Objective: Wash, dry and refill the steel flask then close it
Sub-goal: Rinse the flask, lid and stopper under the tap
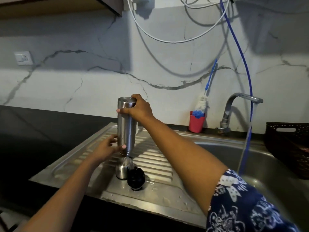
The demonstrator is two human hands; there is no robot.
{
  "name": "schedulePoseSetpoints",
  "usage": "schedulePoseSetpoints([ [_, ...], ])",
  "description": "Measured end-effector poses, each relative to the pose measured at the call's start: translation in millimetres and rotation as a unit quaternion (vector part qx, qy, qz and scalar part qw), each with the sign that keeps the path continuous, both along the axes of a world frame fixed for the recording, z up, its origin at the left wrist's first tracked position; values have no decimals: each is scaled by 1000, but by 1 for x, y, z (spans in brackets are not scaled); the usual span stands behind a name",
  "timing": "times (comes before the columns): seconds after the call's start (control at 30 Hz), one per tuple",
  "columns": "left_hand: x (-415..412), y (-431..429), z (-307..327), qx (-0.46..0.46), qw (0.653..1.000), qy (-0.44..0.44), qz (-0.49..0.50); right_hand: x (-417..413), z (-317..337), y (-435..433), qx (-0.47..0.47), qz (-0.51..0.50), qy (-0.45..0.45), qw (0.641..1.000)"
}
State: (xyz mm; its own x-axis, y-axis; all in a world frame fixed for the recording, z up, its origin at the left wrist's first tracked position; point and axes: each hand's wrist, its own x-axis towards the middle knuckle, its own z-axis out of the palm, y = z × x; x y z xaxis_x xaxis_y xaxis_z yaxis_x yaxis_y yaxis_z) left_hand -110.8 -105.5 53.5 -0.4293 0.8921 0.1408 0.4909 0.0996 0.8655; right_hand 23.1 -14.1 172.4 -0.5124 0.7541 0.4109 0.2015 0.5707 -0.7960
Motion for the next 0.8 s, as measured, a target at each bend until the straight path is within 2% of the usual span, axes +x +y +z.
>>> schedulePoseSetpoints([
  [0.07, 6, -2, 16, 61, 998, -4, -24, 22, 13, 6, -40, -19, 94, 995],
  [0.17, 34, 6, 50, 142, 987, -57, -55, 77, 36, 22, -140, -24, 267, 953],
  [0.3, 107, 44, 77, 226, 956, -166, -90, 169, 42, 47, -194, -32, 385, 902],
  [0.43, 195, 88, 59, 222, 921, -304, -99, 248, 11, 73, -220, -97, 428, 871],
  [0.5, 229, 107, 35, 192, 902, -375, -98, 279, -11, 83, -234, -112, 429, 865],
  [0.67, 294, 161, -22, 75, 891, -432, -116, 348, -65, 113, -255, -198, 414, 851],
  [0.8, 310, 181, -45, 19, 852, -513, -106, 365, -96, 134, -273, -229, 394, 847],
])
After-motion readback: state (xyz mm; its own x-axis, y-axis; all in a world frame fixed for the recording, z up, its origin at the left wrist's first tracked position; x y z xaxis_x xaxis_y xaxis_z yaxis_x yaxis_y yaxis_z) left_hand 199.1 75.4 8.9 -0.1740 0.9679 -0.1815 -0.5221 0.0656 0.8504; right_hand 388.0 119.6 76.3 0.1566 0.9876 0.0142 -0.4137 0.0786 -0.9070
